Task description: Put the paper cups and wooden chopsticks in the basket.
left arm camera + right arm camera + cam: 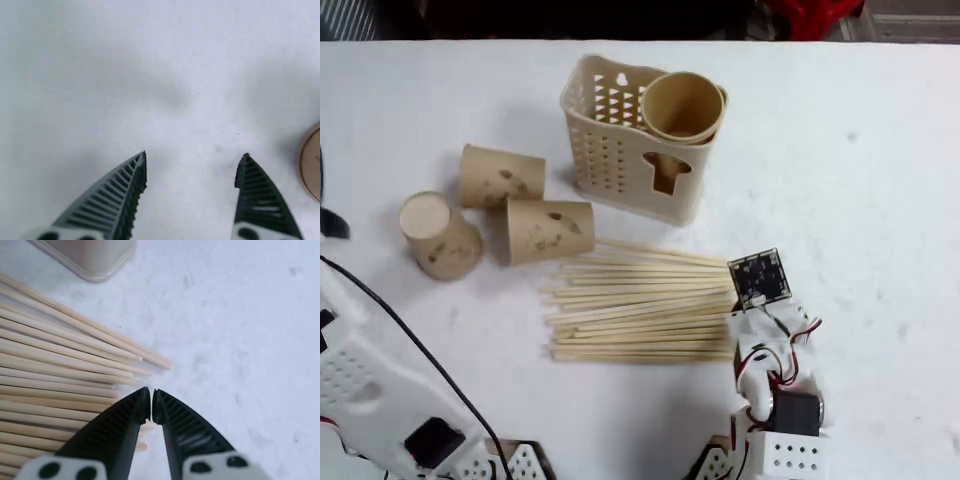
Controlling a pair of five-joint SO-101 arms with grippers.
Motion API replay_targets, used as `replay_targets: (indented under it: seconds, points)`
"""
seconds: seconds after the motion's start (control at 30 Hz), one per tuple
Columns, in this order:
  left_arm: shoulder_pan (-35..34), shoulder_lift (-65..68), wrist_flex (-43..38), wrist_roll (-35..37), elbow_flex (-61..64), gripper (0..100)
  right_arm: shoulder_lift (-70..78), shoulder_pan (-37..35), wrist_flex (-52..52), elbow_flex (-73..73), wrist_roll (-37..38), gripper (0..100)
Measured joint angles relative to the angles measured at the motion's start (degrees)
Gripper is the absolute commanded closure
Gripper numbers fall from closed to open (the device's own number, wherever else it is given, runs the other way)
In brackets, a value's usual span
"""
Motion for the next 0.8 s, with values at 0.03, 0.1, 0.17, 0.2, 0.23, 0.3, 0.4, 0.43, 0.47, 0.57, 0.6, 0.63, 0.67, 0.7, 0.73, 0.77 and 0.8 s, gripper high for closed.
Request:
replay_targets:
  seconds: [0.03,0.1,0.17,0.2,0.23,0.3,0.4,0.43,0.47,0.57,0.6,0.63,0.67,0.7,0.73,0.77,0.8]
  points:
    - [0.1,0.0,2.9,0.0,-3.3,71,0.0,-0.2,0.0,0.0,0.0,97.8]
    - [0.4,0.0,9.4,0.0,-10.8,71,0.0,-0.3,0.0,0.0,0.0,97.8]
    - [2.2,0.0,16.4,1.1,-18.7,71,0.0,0.0,0.0,0.0,0.0,97.8]
    - [3.6,0.0,20.0,1.5,-22.9,71,0.0,0.0,0.0,0.0,0.0,97.8]
    - [5.3,0.0,23.2,1.8,-26.7,71,0.0,-0.2,0.0,0.0,0.0,97.8]
    - [8.4,-0.1,25.6,4.1,-32.2,71,0.0,-0.3,0.0,0.0,0.0,97.8]
    - [11.4,-1.1,26.7,6.2,-32.9,71,0.0,0.0,0.0,0.0,0.0,97.8]
    - [12.3,-1.9,26.8,6.3,-31.8,71,0.0,-0.1,0.0,0.0,0.0,97.7]
    - [13.2,-3.1,26.9,6.4,-30.2,71,0.0,-0.2,0.0,0.0,0.0,97.6]
    - [16.3,-8.2,26.9,6.4,-21.8,71,0.0,-0.1,0.0,0.0,0.0,97.5]
    - [17.4,-10.4,26.9,6.1,-18.1,71,0.0,0.0,0.0,0.0,0.0,97.5]
    - [18.2,-12.7,26.9,5.0,-14.3,71,0.0,-0.1,0.0,0.0,0.0,97.5]
    - [18.7,-15.1,26.6,4.0,-10.5,71,0.0,-0.2,0.0,0.0,0.0,97.5]
    - [18.9,-17.8,25.6,3.3,-6.7,71,0.0,-0.3,0.0,0.0,0.0,97.5]
    - [18.9,-20.7,23.6,3.1,-3.0,71,0.0,-0.2,0.0,0.0,0.0,97.5]
    - [18.8,-23.4,21.0,2.9,1.1,71,0.0,-0.1,0.0,0.0,0.0,97.5]
    - [18.7,-25.9,18.0,2.9,5.1,71,0.0,0.0,0.0,0.0,0.0,97.5]
